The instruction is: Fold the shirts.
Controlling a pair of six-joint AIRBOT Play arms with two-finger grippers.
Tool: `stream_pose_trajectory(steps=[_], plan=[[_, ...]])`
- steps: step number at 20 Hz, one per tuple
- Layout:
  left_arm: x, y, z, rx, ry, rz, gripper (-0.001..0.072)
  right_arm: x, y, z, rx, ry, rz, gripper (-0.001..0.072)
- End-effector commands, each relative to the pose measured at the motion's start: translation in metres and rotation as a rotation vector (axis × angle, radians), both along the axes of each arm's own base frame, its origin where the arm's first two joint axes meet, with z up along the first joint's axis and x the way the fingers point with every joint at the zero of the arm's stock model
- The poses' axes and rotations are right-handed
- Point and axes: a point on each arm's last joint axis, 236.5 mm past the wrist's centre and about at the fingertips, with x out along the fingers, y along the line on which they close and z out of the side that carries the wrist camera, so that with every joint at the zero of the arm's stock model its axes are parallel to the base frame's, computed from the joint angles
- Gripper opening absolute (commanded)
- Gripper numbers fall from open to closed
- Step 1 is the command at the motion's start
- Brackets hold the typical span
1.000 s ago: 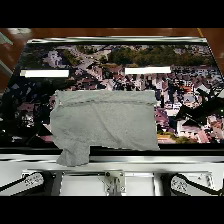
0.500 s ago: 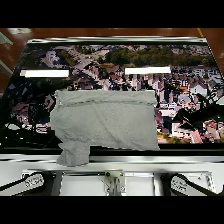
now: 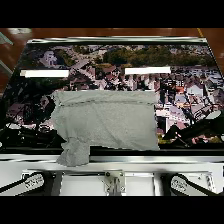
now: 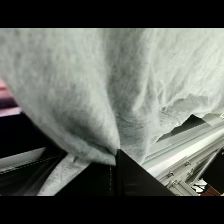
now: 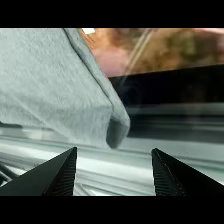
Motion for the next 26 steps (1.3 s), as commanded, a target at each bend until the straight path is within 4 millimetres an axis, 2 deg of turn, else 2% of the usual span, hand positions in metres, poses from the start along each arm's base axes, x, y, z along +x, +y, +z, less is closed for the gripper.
stream_pose_trajectory(steps=[1, 4, 7, 11, 12, 13, 15, 16, 19, 21, 26], plan=[[-0.001, -0.002, 0.005, -0.013, -0.009, -0.012, 0.0029, -0.007, 0.034, -0.023, 0.045, -0.011, -0.027, 0.0574], [-0.002, -0.003, 0.005, -0.016, -0.007, -0.014, 0.0029, -0.024, 0.040, -0.031, -0.013, 0.035, 0.071, 0.0574], [-0.002, -0.003, 0.005, -0.016, -0.007, -0.014, 0.0029, -0.024, 0.049, -0.033, -0.030, 0.023, 0.127, 0.0574], [-0.001, -0.003, 0.005, -0.016, -0.008, -0.014, 0.0029, -0.019, 0.055, -0.039, -0.076, 0.022, 0.117, 0.0568], [-0.001, -0.003, 0.005, -0.015, -0.011, -0.016, 0.0029, -0.020, 0.057, -0.039, -0.079, 0.024, 0.120, 0.0521], [-0.001, -0.003, 0.005, -0.013, -0.012, -0.015, 0.0029, -0.020, 0.059, -0.039, -0.079, 0.024, 0.129, 0.0337], [-0.001, -0.003, 0.005, -0.013, -0.018, -0.020, 0.0029, -0.021, 0.061, -0.039, -0.079, 0.027, 0.131, 0.0072], [-0.001, -0.003, 0.005, -0.013, -0.023, -0.025, 0.0029, -0.022, 0.061, -0.038, -0.075, 0.030, 0.134, 0.0050], [0.006, 0.000, 0.008, -0.003, -0.053, -0.033, 0.0028, -0.027, 0.061, -0.032, -0.058, 0.034, 0.184, 0.0050], [0.029, 0.011, 0.025, 0.039, -0.140, -0.033, 0.0027, -0.008, 0.062, -0.021, -0.053, -0.039, 0.194, 0.0049], [0.121, 0.048, 0.119, 0.172, -0.447, 0.038, 0.0027, 0.089, 0.057, 0.035, -0.105, -0.356, 0.113, 0.0048]])
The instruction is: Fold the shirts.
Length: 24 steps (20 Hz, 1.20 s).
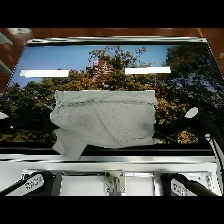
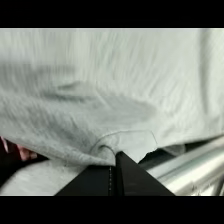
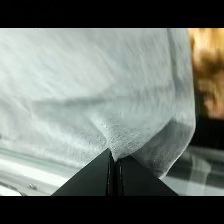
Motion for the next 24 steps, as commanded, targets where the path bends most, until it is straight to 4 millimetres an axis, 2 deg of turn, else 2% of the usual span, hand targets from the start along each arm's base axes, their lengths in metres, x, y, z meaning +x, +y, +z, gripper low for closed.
stream_pose_trajectory(steps=[1, 3, 5, 7, 13, 17, 21, 22, 23, 24], plan=[[0.063, 0.020, 0.065, 0.041, -0.208, 0.094, 0.0027, 0.067, -0.001, 0.041, -0.002, -0.226, -0.056, 0.0048], [0.095, 0.028, 0.088, 0.030, -0.305, 0.168, 0.0027, 0.106, -0.006, 0.060, -0.017, -0.347, -0.118, 0.0047], [0.115, 0.034, 0.091, 0.013, -0.319, 0.209, 0.0027, 0.141, -0.013, 0.073, -0.026, -0.424, -0.175, 0.0047], [0.130, 0.032, 0.082, -0.035, -0.288, 0.220, 0.0027, 0.173, -0.015, 0.076, -0.026, -0.467, -0.191, 0.0048], [0.186, 0.019, 0.045, -0.131, -0.208, 0.208, 0.0028, 0.262, -0.008, 0.066, -0.031, -0.548, -0.189, 0.0048], [0.216, 0.022, 0.018, -0.156, -0.148, 0.232, 0.0028, 0.296, -0.003, 0.040, -0.029, -0.541, -0.208, 0.0048], [0.228, 0.026, -0.012, -0.185, -0.065, 0.278, 0.0028, 0.299, -0.006, 0.009, -0.037, -0.494, -0.238, 0.0049], [0.224, 0.023, -0.019, -0.199, -0.035, 0.276, 0.0074, 0.298, -0.005, 0.004, -0.037, -0.482, -0.236, 0.0050], [0.220, 0.020, -0.022, -0.212, -0.013, 0.259, 0.0266, 0.296, -0.004, 0.001, -0.035, -0.473, -0.233, 0.0103], [0.216, 0.018, -0.022, -0.221, -0.001, 0.246, 0.0493, 0.294, -0.003, 0.000, -0.033, -0.463, -0.228, 0.0345]])
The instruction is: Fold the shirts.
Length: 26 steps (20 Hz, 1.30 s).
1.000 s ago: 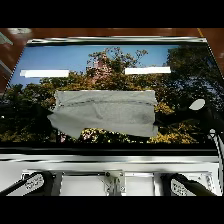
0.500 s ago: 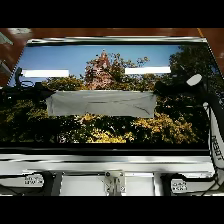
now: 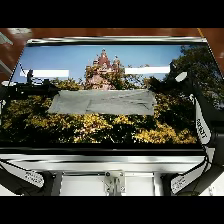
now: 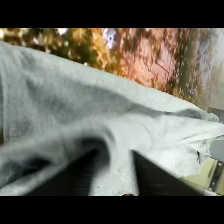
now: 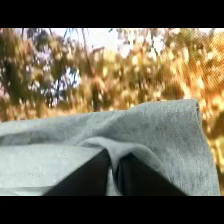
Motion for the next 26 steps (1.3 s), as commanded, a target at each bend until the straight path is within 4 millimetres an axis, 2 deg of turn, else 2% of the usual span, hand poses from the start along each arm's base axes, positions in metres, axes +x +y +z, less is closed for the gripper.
stream_pose_trajectory(steps=[1, 2, 3, 5, 6, 7, 8, 10, 12, 13, 14, 17, 19, 20, 21, 22, 23, 24, 25, 26], plan=[[-0.008, -0.007, -0.009, -0.052, 0.060, -0.031, 0.0588, -0.003, -0.001, -0.013, -0.004, 0.031, 0.014, 0.0599], [-0.012, -0.006, -0.004, -0.064, 0.063, -0.047, 0.0588, -0.009, -0.006, -0.013, -0.022, 0.041, 0.048, 0.0631], [-0.017, -0.006, 0.004, -0.078, 0.062, -0.070, 0.0586, -0.019, -0.016, -0.012, -0.054, 0.064, 0.083, 0.0631], [-0.024, -0.003, 0.025, -0.094, 0.046, -0.111, 0.0579, -0.039, -0.048, -0.012, -0.126, 0.132, 0.096, 0.0640], [-0.025, 0.000, 0.036, -0.093, 0.031, -0.120, 0.0578, -0.048, -0.062, -0.013, -0.115, 0.178, 0.063, 0.0641], [-0.026, 0.002, 0.044, -0.089, 0.016, -0.123, 0.0577, -0.058, -0.070, -0.014, -0.065, 0.236, 0.019, 0.0694], [-0.026, 0.002, 0.052, -0.083, -0.001, -0.122, 0.0577, -0.064, -0.072, -0.014, -0.018, 0.266, 0.003, 0.0694], [-0.027, 0.000, 0.065, -0.070, -0.027, -0.127, 0.0577, -0.070, -0.064, -0.018, 0.073, 0.303, 0.002, 0.0694], [-0.028, -0.003, 0.076, -0.059, -0.050, -0.134, 0.0576, -0.070, -0.047, -0.027, 0.123, 0.322, 0.026, 0.0694], [-0.028, -0.005, 0.080, -0.055, -0.059, -0.139, 0.0542, -0.070, -0.036, -0.035, 0.138, 0.333, 0.039, 0.0694], [-0.029, -0.007, 0.083, -0.051, -0.069, -0.148, 0.0438, -0.070, -0.025, -0.043, 0.150, 0.343, 0.052, 0.0694], [-0.031, -0.011, 0.090, -0.045, -0.082, -0.158, 0.0437, -0.070, 0.009, -0.061, 0.174, 0.351, 0.109, 0.0694], [-0.031, -0.013, 0.094, -0.043, -0.088, -0.163, 0.0437, -0.069, 0.021, -0.066, 0.163, 0.343, 0.131, 0.0687], [-0.032, -0.016, 0.095, -0.041, -0.092, -0.168, 0.0436, -0.067, 0.022, -0.065, 0.158, 0.330, 0.136, 0.0492], [-0.032, -0.019, 0.097, -0.040, -0.096, -0.175, 0.0422, -0.065, 0.022, -0.061, 0.157, 0.322, 0.135, 0.0146], [-0.033, -0.024, 0.099, -0.039, -0.099, -0.185, 0.0396, -0.065, 0.021, -0.052, 0.159, 0.312, 0.136, 0.0049], [-0.033, -0.031, 0.100, -0.039, -0.100, -0.199, 0.0253, -0.064, 0.019, -0.040, 0.157, 0.294, 0.144, 0.0050], [-0.034, -0.041, 0.099, -0.034, -0.109, -0.226, 0.0172, -0.063, 0.017, -0.023, 0.151, 0.260, 0.159, 0.0049], [-0.034, -0.054, 0.098, -0.027, -0.120, -0.251, 0.0104, -0.063, 0.016, -0.004, 0.145, 0.229, 0.172, 0.0049], [-0.032, -0.070, 0.097, -0.020, -0.128, -0.268, 0.0096, -0.064, 0.017, 0.019, 0.141, 0.197, 0.186, 0.0049]])
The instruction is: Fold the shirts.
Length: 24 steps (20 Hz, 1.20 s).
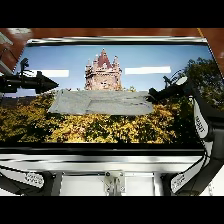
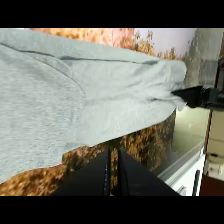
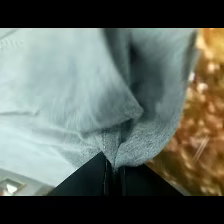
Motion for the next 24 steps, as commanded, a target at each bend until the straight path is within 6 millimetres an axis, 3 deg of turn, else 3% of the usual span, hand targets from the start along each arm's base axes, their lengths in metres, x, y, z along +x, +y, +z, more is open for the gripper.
stream_pose_trajectory(steps=[1, 2, 6, 12, 14, 17, 20, 22, 24], plan=[[0.004, -0.045, -0.002, 0.024, -0.040, -0.056, 0.0089, -0.006, 0.006, 0.067, 0.015, -0.098, 0.047, 0.0049], [0.004, -0.068, -0.006, 0.035, -0.055, -0.086, 0.0040, -0.011, 0.007, 0.091, 0.013, -0.132, 0.062, 0.0049], [-0.032, -0.154, -0.048, 0.181, -0.059, -0.279, 0.0028, -0.044, 0.027, 0.159, 0.002, -0.181, 0.115, 0.0049], [-0.080, -0.280, -0.082, 0.197, -0.046, -0.307, 0.0028, -0.103, 0.056, 0.214, -0.016, -0.191, 0.230, 0.0050], [-0.100, -0.322, -0.088, 0.196, -0.057, -0.320, 0.0028, -0.118, 0.056, 0.237, -0.019, -0.225, 0.233, 0.0050], [-0.125, -0.373, -0.115, 0.184, 0.007, -0.250, 0.0029, -0.137, 0.051, 0.265, -0.048, -0.277, 0.207, 0.0050], [-0.120, -0.396, -0.110, 0.120, 0.001, -0.185, 0.0029, -0.161, 0.047, 0.279, -0.069, -0.276, 0.215, 0.0050], [-0.100, -0.385, -0.087, 0.110, -0.073, -0.180, 0.0028, -0.164, 0.034, 0.279, -0.127, -0.279, 0.193, 0.0049], [-0.074, -0.355, -0.048, 0.095, -0.155, -0.160, 0.0028, -0.152, 0.031, 0.280, -0.146, -0.317, 0.165, 0.0049]])
